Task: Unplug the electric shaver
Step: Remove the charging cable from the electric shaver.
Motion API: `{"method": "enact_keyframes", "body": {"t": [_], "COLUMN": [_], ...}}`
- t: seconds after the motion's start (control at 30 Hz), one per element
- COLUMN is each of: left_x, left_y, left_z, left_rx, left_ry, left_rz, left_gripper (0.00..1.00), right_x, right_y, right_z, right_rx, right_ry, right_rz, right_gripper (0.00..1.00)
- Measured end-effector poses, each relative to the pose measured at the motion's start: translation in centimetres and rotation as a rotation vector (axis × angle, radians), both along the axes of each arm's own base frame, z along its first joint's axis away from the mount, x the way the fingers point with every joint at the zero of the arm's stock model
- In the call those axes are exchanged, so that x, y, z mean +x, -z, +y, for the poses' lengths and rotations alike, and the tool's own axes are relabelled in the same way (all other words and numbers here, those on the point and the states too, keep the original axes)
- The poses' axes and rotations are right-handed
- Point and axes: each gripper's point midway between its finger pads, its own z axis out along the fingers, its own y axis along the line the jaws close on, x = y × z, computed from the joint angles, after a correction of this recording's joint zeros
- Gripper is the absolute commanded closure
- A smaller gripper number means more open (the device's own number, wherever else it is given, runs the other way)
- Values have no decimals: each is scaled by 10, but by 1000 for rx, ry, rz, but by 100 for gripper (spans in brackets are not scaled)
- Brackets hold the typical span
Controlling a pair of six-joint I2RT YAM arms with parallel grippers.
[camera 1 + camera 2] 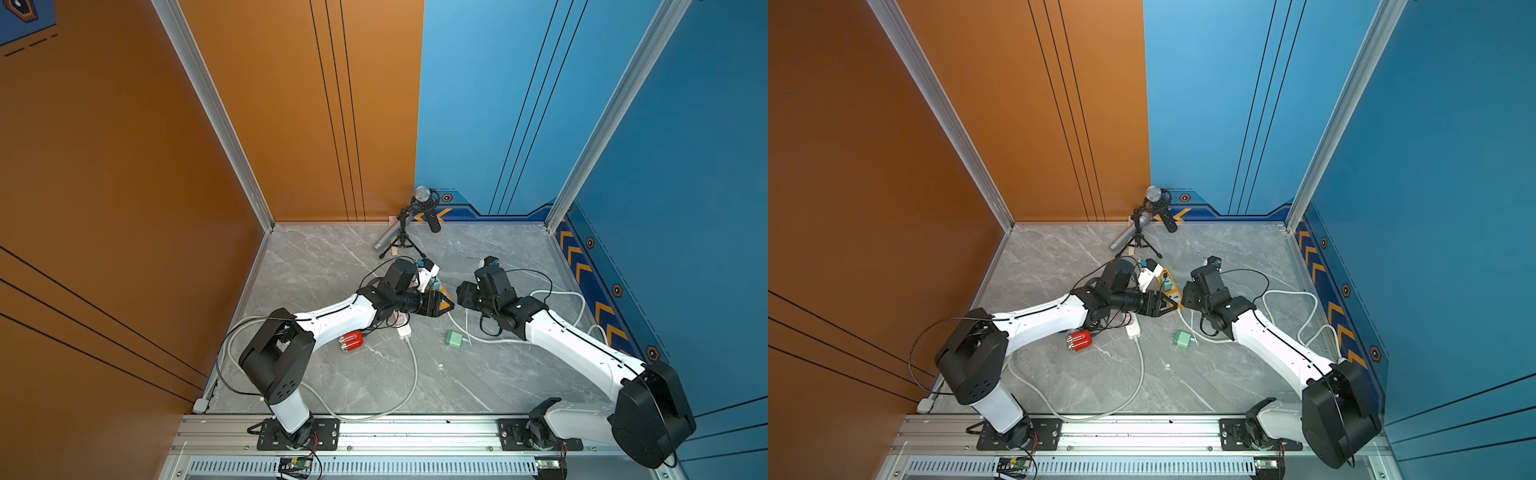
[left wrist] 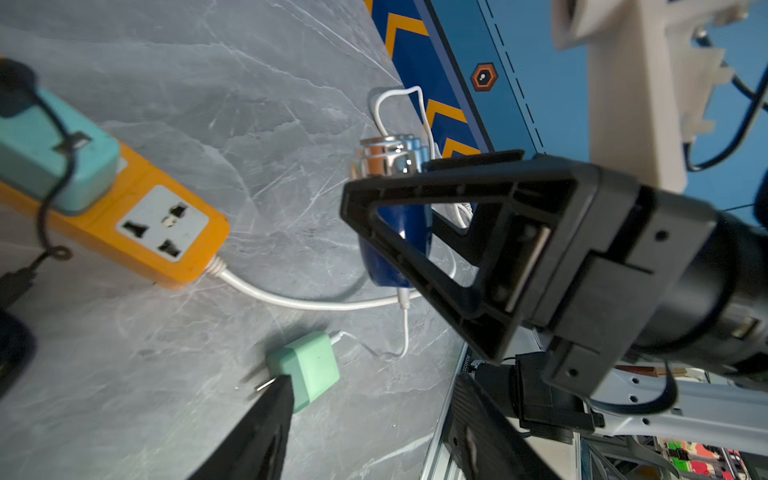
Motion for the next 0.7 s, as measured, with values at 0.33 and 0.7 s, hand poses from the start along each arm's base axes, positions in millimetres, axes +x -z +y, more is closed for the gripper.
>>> {"method": "enact_keyframes", "body": {"t": [0.33,0.7], "left_x": [-2,-14], "left_y": [19,24], "left_z": [-25,-39], "left_rx": [-87,-136], "left_ry": [-1,-5], "left_rz": [20,1], "left_gripper": [46,54], "right_x": [-8,-16], "right_y": [-12,-10], "right_z": [-1,-6], "right_rx": [92,164], "right_ry": [33,80], "right_rz": [-10,11], "right_gripper": [47,49]}}
